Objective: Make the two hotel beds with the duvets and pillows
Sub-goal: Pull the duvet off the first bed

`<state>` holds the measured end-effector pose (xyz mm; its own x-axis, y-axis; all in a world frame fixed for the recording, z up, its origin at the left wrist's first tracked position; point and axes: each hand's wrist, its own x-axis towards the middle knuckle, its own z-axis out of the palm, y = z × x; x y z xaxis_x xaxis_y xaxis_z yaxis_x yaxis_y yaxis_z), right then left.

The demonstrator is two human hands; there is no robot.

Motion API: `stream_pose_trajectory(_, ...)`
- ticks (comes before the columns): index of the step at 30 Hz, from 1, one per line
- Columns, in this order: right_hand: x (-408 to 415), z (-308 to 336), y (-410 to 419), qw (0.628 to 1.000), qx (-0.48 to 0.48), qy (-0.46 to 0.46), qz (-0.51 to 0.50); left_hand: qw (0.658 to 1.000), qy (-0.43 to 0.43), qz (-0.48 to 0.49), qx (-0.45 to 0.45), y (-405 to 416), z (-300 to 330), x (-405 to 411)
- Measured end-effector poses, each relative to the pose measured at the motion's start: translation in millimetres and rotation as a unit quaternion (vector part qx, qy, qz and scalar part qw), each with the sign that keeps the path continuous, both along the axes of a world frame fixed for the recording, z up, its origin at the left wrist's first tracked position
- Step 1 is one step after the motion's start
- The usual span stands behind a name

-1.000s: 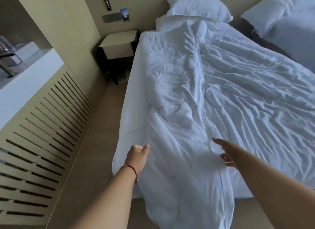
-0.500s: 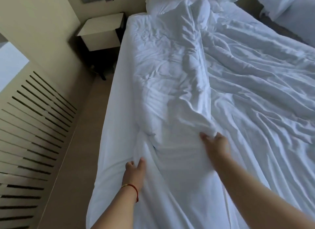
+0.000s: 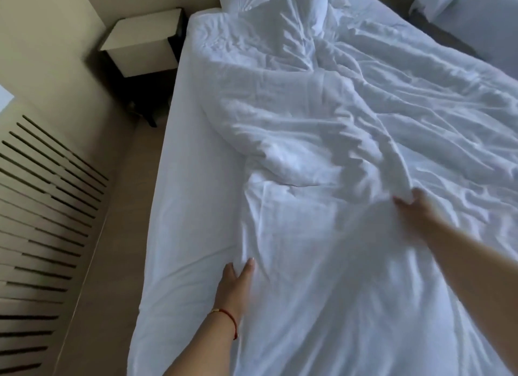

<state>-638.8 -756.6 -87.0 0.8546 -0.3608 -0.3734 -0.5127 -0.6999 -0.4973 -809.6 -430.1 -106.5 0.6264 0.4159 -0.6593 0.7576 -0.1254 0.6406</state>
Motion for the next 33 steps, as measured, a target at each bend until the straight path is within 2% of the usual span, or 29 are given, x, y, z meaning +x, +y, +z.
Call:
stream_pose_trajectory(3, -42.5, -23.3, 24.6, 0.995, -0.088, 0.017, 0.046, 0.999, -0.025, -0.011, 0.023, -8.5, 0.9, -2.5)
stream_pose_trajectory(6, -67.3, -29.2, 47.0, 0.991, -0.113, 0.028, 0.065, 0.995, -0.027, -0.028, 0.093, -11.2, -2.0, -1.1)
stream_pose_trajectory(11, -97.9, -13.5, 97.3, 0.984, -0.087, 0.062, 0.140, 0.988, -0.116, 0.100, -0.015, -6.3, 33.8, -27.2)
stream_pose_trajectory(14, -124.6, 4.9, 138.0, 0.975, -0.068, 0.058, 0.203, 0.975, -0.165, 0.148, 0.007, 11.2, 60.0, -80.9)
stream_pose_trajectory(17, -155.8, 18.1, 183.5, 0.955, -0.046, 0.041, 0.291, 0.961, -0.118, 0.244, 0.046, 36.6, 53.1, -160.1)
stream_pose_trajectory(20, -187.4, 13.6, 214.4, 0.931, -0.044, 0.088, 0.352, 0.979, -0.052, 0.188, 0.054, 41.0, 34.8, -208.6)
stream_pose_trajectory(22, -207.0, 4.1, 217.1, 0.924, -0.041, 0.118, 0.362, 0.975, -0.035, 0.214, 0.036, 32.8, 26.3, -213.6)
stream_pose_trajectory(25, -224.9, -5.4, 197.7, 0.943, -0.046, 0.053, 0.326, 0.990, -0.002, 0.139, 0.027, 25.9, 10.0, -209.3)
stream_pose_trajectory(28, -225.2, -10.2, 162.0, 0.972, -0.100, -0.046, 0.209, 0.994, 0.028, 0.097, 0.047, 35.1, -3.0, -202.5)
stream_pose_trajectory(31, -222.5, -15.0, 114.4, 0.991, -0.129, -0.010, 0.031, 0.994, 0.037, 0.065, 0.075, 40.1, -0.6, -187.7)
stream_pose_trajectory(33, -225.0, -21.1, 84.7, 0.991, -0.104, 0.050, -0.072, 0.980, 0.016, 0.030, 0.195, 38.8, 4.6, -173.8)
